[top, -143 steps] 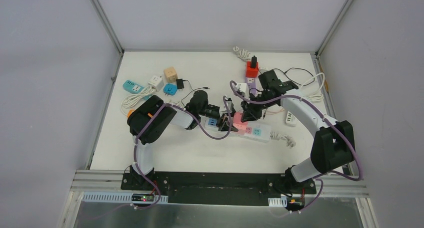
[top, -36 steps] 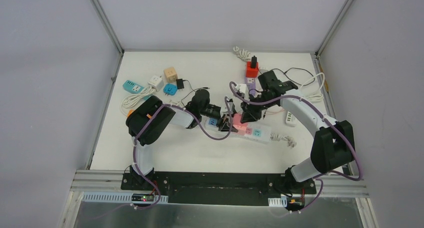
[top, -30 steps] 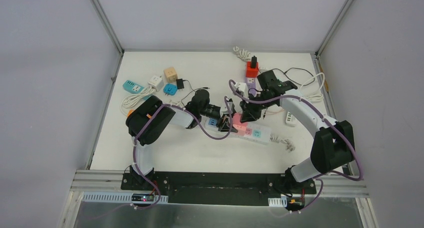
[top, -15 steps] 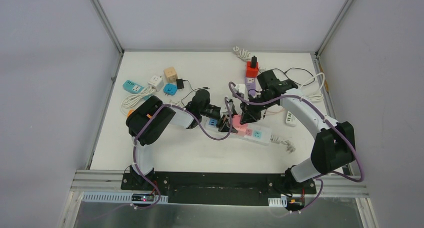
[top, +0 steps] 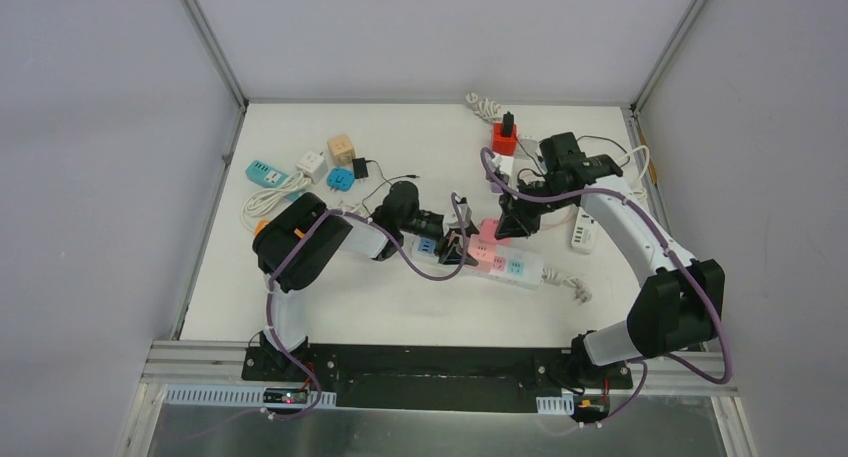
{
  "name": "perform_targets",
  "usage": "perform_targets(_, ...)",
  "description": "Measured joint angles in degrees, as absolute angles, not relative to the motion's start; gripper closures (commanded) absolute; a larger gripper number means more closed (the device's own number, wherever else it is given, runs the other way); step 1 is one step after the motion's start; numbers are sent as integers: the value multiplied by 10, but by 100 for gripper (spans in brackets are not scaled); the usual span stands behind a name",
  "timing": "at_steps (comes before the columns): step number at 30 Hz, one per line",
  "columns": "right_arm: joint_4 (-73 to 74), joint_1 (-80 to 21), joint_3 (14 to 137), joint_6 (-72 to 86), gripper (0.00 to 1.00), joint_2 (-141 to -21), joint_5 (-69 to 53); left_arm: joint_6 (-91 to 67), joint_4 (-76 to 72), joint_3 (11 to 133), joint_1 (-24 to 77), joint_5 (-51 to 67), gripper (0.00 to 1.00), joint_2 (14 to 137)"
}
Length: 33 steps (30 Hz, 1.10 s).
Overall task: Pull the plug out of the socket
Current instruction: Remove the plug from the socket, then place the plug at the center of the board.
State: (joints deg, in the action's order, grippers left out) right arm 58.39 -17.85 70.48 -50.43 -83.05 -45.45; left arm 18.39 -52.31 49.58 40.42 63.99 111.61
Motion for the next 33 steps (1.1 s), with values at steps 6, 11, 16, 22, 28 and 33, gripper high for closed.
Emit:
perform_targets(6, 612, -164, 712, -519, 100, -830, -458, 108, -582, 478, 405, 613, 27, 1115)
perform_targets(11, 623, -151, 712, -524, 100, -830, -465, 55, -578, 473, 405, 586, 15, 1088)
perform_targets(16, 630, -151, 712, -525, 100, -831, -473, 52, -553, 471, 404, 567, 8, 1035)
perform_targets(22, 633, -151, 721, -519, 100, -831, -484, 63, -493, 417, 404, 523, 9, 964)
perform_targets(28, 632, -151, 726, -491, 100, -831, -520, 36, -316, 409, 404, 455, 7, 805)
perform_targets(33, 634, -152, 730, -480, 100, -834, -561, -47, -268, 415, 404, 425, 12, 709)
